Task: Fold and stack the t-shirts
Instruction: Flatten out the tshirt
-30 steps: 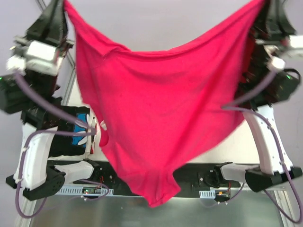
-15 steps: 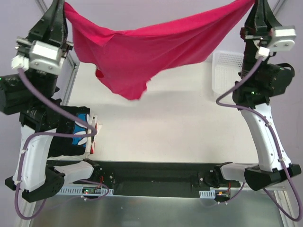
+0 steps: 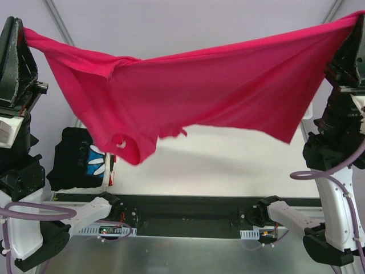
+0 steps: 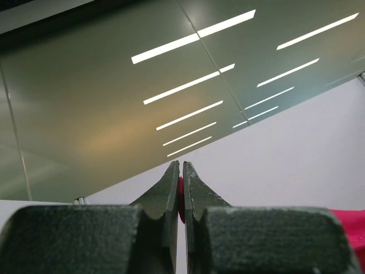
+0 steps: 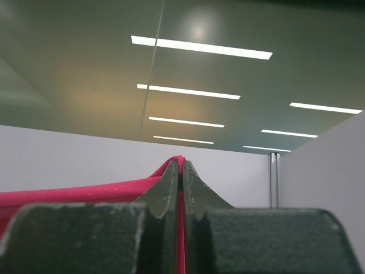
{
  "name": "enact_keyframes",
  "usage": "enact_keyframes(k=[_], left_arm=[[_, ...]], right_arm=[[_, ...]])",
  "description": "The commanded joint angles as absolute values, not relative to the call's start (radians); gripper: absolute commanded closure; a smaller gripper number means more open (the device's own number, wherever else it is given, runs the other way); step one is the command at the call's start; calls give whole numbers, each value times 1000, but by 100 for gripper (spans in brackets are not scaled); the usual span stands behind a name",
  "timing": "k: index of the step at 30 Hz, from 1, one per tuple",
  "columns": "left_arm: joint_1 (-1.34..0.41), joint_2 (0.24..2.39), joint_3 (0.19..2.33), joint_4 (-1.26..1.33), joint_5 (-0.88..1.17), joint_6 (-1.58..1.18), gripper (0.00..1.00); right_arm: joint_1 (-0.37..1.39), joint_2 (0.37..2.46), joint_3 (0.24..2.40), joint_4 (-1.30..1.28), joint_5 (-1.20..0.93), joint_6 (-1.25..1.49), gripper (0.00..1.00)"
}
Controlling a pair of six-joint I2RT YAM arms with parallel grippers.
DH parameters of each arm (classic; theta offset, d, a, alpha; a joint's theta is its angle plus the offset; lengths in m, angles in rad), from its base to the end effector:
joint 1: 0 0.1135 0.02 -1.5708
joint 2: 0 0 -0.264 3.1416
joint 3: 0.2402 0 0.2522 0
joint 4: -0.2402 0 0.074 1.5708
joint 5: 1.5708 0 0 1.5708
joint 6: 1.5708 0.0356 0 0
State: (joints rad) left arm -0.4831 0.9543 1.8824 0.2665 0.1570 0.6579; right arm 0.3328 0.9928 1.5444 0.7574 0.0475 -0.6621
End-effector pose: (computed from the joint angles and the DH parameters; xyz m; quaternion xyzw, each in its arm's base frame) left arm 0.0030 -0.0078 0.6625 0.1655 0.1153 0.0709 0.9769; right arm 0.0774 0.0250 0.6199 -0.0416 0.1259 -0.1655 0.9773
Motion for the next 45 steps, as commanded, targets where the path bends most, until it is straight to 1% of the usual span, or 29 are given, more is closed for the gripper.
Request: enact_keyframes(k=[1, 6, 10, 16, 22, 28, 35, 45], left_arm=[[-480, 939, 1891, 275, 172, 620, 100], [-480, 943, 1891, 270, 169, 601, 100], [-479, 974, 1887, 287, 155, 600, 100], [-479, 1086, 1876, 357, 94, 650, 100], [-479, 1231, 1937, 383, 80, 703, 100], [-479, 1290, 1970, 400, 87, 739, 100], [-479, 1255, 1934, 391, 89, 742, 100], [-479, 1077, 1841, 322, 98, 707, 100]], right_arm=[[339, 953, 1537, 747, 52, -640, 99], [339, 934, 1520, 744, 48, -638, 99], [339, 960, 1508, 770, 54, -643, 99], [339, 1099, 1508, 847, 89, -687, 99], [341, 1254, 1581, 890, 87, -736, 99], [339, 1336, 1640, 899, 87, -770, 99], [337, 1306, 1603, 900, 87, -761, 99], [342, 1125, 1465, 848, 86, -712, 99]])
